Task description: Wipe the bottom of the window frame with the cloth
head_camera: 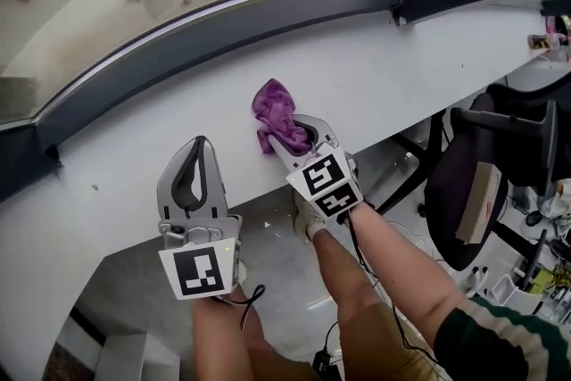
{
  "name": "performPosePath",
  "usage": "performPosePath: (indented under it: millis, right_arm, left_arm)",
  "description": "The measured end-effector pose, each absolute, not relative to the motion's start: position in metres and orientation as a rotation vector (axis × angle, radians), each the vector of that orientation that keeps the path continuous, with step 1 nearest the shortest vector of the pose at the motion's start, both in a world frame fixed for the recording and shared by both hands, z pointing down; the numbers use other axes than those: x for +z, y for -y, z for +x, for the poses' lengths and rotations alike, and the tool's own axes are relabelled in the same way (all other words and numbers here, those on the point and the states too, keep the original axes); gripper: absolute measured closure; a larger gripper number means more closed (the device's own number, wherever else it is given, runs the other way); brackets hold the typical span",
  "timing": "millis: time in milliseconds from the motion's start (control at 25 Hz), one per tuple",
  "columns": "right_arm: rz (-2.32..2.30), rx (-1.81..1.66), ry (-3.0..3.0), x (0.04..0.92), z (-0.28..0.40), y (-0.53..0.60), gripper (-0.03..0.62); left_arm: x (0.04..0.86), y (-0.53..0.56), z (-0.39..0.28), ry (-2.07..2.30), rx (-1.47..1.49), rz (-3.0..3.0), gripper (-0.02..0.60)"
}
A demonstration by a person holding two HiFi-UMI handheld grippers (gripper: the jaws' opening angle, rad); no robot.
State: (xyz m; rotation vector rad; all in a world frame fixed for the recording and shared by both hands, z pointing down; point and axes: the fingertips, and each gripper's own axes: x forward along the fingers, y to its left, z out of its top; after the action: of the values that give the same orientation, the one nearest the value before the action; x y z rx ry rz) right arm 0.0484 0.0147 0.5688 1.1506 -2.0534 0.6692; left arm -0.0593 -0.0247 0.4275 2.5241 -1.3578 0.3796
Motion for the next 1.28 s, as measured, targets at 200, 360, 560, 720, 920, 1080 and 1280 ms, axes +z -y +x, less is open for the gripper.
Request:
performPosePath:
  millis: [200,360,560,720,920,1080,1280]
  right_arm:
    - [1.095,0.668,2.077,0.568,0.006,-0.017,0.445]
    - [1.040,0.657,2.101,0.568,-0.033,-0.017,0.445]
    - [0.982,0.649,2.126,0.568,-0.078,-0.017,0.445]
    - [0.940,0.636,2.147,0.568,-0.112,-0.017,0.445]
    - [0.890,0.608,2.172,0.566,-0.152,-0.015,0.445]
    - [0.858,0.594,2.190,0.566,-0.185,-0.014,0.445]
    - [0.816,0.579,2.210,0.564,-0.223,-0.016,0.445]
  left_arm:
    - [0.423,0.023,-0.100,1.418,0.368,2.497,0.575]
    - [0.421,0.022,-0.136,1.470,0.369,2.465,0.575]
    - [0.418,0.021,-0.174,1.533,0.361,2.436,0.575]
    - [0.417,0.018,-0.204,1.577,0.360,2.410,0.575]
    - [0.416,0.012,-0.241,1.628,0.347,2.366,0.575]
    - [0.419,0.006,-0.270,1.660,0.342,2.336,0.575]
    - [0.421,-0.002,-0.304,1.692,0.344,2.301,0.575]
